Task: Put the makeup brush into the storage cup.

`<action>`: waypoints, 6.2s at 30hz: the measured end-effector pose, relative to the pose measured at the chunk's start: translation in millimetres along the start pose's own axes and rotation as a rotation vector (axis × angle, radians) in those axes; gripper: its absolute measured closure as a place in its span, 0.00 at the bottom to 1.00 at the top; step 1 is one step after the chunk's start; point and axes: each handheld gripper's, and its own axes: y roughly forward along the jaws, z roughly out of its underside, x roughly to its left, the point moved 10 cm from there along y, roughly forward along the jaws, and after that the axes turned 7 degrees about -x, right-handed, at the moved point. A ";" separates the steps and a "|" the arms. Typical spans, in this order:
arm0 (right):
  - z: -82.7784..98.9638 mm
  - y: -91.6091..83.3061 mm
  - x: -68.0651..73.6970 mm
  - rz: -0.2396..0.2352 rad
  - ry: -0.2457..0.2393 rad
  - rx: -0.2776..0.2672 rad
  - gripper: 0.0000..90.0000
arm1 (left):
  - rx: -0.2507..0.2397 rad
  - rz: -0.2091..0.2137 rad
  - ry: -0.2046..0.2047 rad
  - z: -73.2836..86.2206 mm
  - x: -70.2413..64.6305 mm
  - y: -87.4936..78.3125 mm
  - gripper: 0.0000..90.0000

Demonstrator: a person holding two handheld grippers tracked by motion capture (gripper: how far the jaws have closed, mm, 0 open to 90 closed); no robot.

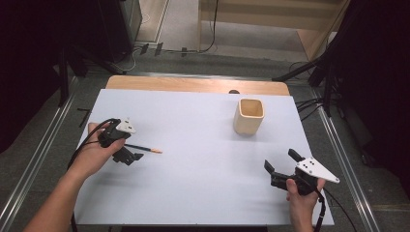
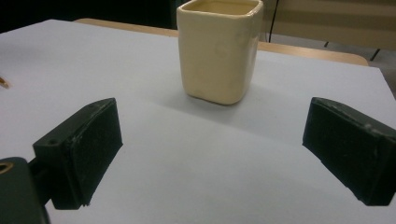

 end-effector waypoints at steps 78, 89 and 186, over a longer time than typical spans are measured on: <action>1.5 16.8 34.8 -0.034 -0.010 0.046 0.08 | -0.124 0.076 -0.005 -27.3 -10.7 4.2 0.94; -12.3 34.1 66.1 -0.042 0.000 0.033 0.16 | -0.396 0.069 -0.070 -55.1 -35.5 -12.1 0.94; -102.9 107.7 193.3 -0.271 0.181 -0.071 0.94 | -0.824 -0.098 -0.262 -41.9 -56.6 -34.3 0.00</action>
